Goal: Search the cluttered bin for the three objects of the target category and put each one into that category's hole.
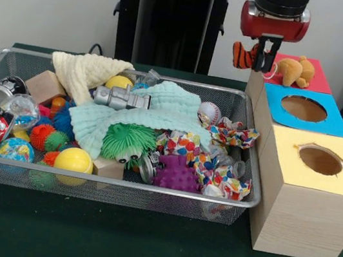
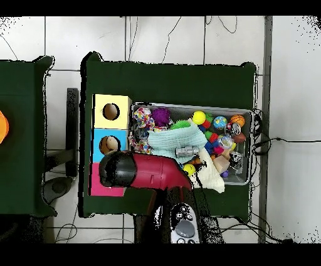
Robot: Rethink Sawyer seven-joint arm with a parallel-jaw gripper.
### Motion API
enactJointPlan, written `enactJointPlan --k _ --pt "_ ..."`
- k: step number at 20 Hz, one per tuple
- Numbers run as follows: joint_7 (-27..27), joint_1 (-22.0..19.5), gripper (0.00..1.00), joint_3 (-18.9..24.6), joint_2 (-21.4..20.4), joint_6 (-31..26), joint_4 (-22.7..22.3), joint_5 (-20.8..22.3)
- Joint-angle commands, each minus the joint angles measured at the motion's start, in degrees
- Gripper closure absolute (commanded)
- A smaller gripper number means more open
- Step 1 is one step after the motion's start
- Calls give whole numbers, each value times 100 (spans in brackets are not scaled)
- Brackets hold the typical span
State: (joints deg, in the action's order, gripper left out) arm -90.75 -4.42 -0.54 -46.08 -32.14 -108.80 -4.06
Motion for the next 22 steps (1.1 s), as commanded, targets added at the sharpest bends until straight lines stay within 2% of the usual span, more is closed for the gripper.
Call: enactJointPlan --k 1,3,5,11,14,16,20,22 --pt "-288 -369 100 239 -360 -742 -103 62" --pt "-330 -350 100 209 -504 -933 -55 74" --pt "-378 -374 100 257 -595 -814 -91 26" --pt "-512 -330 100 399 -362 -832 264 -18" --pt "-730 -102 100 364 -313 -1006 517 -21" --pt "-806 -54 100 351 -239 -928 594 -40" --pt "-616 -217 100 479 -129 -776 576 -118" --pt "-546 -257 100 485 -166 -1007 700 -130"
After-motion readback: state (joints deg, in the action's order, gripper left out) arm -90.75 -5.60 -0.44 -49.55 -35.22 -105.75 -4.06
